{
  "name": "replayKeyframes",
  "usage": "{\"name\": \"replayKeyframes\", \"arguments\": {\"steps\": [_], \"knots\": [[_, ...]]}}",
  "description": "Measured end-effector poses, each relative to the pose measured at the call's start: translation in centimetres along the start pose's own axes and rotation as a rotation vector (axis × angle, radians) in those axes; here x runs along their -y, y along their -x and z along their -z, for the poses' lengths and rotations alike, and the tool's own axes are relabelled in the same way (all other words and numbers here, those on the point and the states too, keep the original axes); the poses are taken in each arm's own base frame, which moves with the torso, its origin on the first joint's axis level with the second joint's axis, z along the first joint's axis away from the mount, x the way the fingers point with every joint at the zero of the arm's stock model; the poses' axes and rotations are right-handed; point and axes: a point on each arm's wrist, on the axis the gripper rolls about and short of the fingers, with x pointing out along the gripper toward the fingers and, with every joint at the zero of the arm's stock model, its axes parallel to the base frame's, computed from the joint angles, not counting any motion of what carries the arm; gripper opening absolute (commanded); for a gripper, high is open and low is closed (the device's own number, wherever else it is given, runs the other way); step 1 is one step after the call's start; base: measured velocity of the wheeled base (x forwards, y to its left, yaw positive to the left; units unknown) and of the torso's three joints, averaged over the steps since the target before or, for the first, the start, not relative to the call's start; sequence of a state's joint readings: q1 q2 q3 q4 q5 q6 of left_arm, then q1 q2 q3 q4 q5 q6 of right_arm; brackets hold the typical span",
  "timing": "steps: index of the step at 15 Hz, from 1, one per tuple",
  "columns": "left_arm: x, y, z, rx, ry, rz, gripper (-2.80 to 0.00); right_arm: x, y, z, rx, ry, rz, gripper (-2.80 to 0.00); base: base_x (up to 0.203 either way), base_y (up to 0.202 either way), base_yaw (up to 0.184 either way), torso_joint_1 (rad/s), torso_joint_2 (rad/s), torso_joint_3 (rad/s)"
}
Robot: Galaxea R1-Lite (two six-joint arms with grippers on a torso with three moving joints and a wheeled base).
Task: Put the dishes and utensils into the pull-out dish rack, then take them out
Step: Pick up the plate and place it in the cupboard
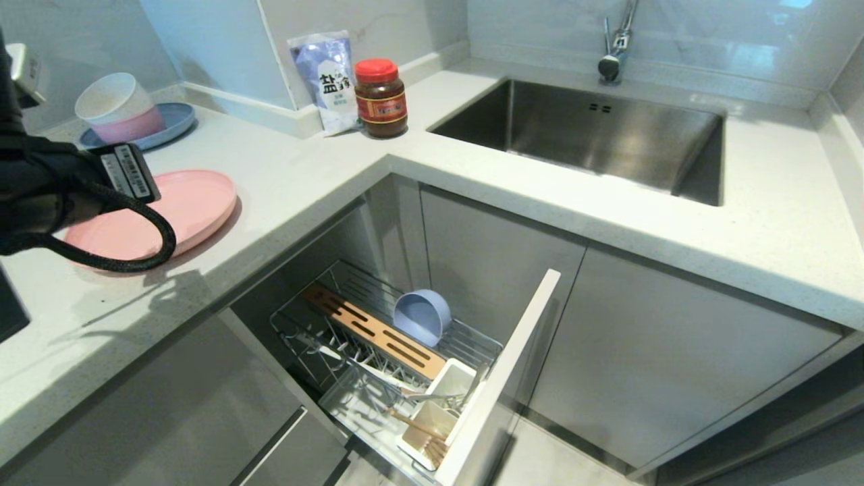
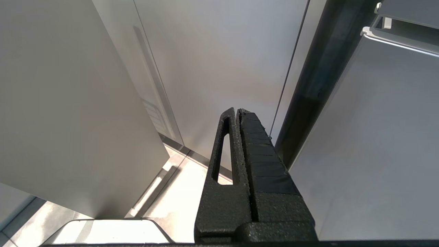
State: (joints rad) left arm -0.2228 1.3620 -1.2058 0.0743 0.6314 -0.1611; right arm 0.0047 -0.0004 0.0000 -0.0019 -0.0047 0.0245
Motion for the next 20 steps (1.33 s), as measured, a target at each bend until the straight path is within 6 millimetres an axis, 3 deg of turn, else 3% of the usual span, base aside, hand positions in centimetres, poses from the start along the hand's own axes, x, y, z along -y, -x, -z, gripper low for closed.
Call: {"name": "replayKeyframes", "arguments": {"steps": [5,15,20], "knots": [[0.7,-1.1,0.7,-0.076,-0.030,0.084,0.00,0.0,0.0,0.0,0.000,0.000,0.000,-2.80,0.000,0.000,0.000,0.000,0.00,0.000],[2.5,-5.2,1.9,-0.130,-0.029,0.103,0.00,0.0,0.0,0.0,0.000,0.000,0.000,-2.80,0.000,0.000,0.000,0.000,0.00,0.000],[2.8,-6.3,2.5,-0.159,-0.035,0.124,0.00,0.0,0.0,0.0,0.000,0.000,0.000,-2.80,0.000,0.000,0.000,0.000,0.00,0.000]]}}
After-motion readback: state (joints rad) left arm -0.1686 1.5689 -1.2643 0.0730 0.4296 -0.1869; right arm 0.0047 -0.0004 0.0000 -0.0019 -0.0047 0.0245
